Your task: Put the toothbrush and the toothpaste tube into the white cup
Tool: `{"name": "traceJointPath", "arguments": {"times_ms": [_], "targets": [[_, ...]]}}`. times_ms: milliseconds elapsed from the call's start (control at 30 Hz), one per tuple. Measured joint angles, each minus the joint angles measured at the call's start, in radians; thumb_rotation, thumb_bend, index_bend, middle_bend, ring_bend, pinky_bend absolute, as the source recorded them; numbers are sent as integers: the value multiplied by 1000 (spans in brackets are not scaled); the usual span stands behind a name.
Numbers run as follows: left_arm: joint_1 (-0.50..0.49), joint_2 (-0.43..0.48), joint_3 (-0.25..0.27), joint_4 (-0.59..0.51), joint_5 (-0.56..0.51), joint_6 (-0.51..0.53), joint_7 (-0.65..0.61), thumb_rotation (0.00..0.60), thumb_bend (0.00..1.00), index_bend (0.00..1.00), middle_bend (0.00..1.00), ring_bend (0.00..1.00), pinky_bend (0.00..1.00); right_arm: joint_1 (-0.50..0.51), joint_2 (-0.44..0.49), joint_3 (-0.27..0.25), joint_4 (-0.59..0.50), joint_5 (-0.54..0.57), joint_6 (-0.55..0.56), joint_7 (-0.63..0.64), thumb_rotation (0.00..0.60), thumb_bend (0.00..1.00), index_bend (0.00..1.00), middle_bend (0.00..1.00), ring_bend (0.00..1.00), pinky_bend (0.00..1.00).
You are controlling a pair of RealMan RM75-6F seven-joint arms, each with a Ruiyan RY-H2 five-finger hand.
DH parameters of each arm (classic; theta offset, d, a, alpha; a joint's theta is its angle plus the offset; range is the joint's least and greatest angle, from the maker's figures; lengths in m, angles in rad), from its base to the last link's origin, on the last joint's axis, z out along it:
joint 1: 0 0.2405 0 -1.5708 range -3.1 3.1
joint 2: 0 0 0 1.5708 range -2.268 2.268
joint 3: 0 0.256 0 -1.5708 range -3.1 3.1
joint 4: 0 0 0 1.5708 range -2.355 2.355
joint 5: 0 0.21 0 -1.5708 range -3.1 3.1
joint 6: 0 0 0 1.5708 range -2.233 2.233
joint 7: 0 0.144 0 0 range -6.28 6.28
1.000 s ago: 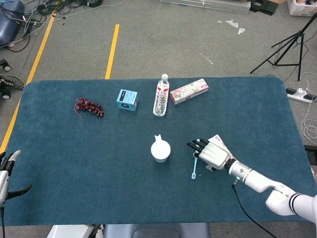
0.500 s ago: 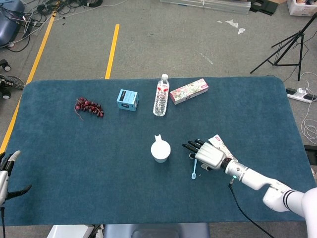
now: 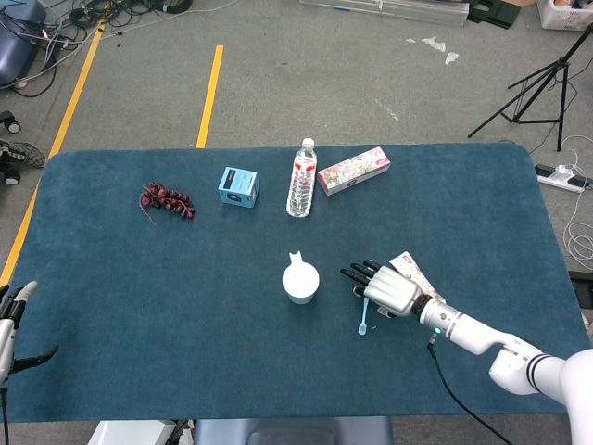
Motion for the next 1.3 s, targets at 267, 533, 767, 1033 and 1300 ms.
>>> {"name": "traceJointPath", "arguments": {"times_ms": [267,533,767,1033,1300], "targets": [[0,0,0,1,-1,-1,-2,600,0,88,157,58,136,2,-15,1,16,11,-7,0,600,195,383,0,0,156],[2,0,0,2,1,2,-6,600,0,88,157,58,143,5,-33,1,30,18,-14,2,600,198,383,0,0,156],[3,4,-1,-3,3,5,-7,600,0,88,158,58,144,10,-42,1,35,24,-20,2,600,201,387,0,0,156],[4,5,-1,-1,3,7,-11,600,0,88,158,58,143,11,-52,0,46,30,-27,0,600,201,417,0,0,156],[6,7,-1,-3,4,9,-13,600,0,88,157,58,144,11,-62,0,55,35,-26,-3,600,201,460,0,0,156]]}}
